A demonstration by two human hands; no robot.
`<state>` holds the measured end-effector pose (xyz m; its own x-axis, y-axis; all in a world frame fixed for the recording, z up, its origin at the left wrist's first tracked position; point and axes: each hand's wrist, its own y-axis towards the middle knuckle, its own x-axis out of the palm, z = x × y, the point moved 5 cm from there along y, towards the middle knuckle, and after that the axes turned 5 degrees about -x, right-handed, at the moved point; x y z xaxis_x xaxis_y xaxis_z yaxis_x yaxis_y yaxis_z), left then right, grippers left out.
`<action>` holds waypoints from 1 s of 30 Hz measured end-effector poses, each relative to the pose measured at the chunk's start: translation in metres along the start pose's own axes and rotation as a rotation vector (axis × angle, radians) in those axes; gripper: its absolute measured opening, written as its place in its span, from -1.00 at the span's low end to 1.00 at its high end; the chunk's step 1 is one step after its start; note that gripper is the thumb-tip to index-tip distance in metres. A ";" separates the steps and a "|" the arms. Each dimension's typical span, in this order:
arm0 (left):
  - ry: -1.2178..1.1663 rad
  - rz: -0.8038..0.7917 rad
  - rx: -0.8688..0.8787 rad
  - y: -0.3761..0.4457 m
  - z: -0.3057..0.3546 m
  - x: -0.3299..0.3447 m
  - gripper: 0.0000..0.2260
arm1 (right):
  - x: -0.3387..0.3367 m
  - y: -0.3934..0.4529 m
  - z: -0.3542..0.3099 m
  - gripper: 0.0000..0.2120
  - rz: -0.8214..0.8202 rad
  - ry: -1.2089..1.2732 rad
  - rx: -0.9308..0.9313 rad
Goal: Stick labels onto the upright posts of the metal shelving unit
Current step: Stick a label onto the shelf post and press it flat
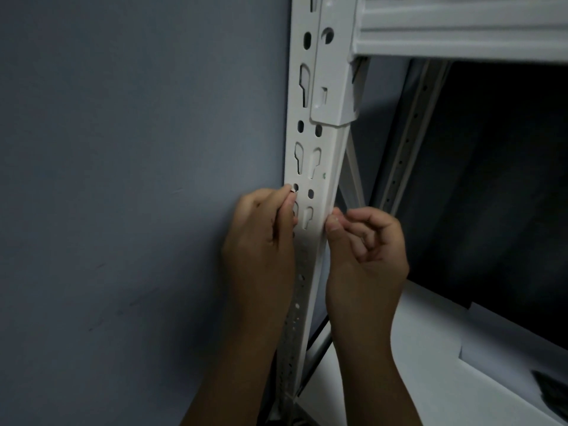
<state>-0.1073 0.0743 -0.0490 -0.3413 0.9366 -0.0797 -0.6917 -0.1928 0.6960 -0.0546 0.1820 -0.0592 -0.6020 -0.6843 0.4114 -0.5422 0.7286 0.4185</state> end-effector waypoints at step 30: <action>0.073 0.000 -0.069 -0.001 0.003 0.001 -0.84 | 0.001 0.000 0.001 -0.82 0.014 -0.007 -0.004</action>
<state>-0.1049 0.0759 -0.0473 -0.3847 0.9133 -0.1335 -0.7335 -0.2147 0.6449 -0.0558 0.1812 -0.0590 -0.6135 -0.6737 0.4120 -0.5315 0.7381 0.4156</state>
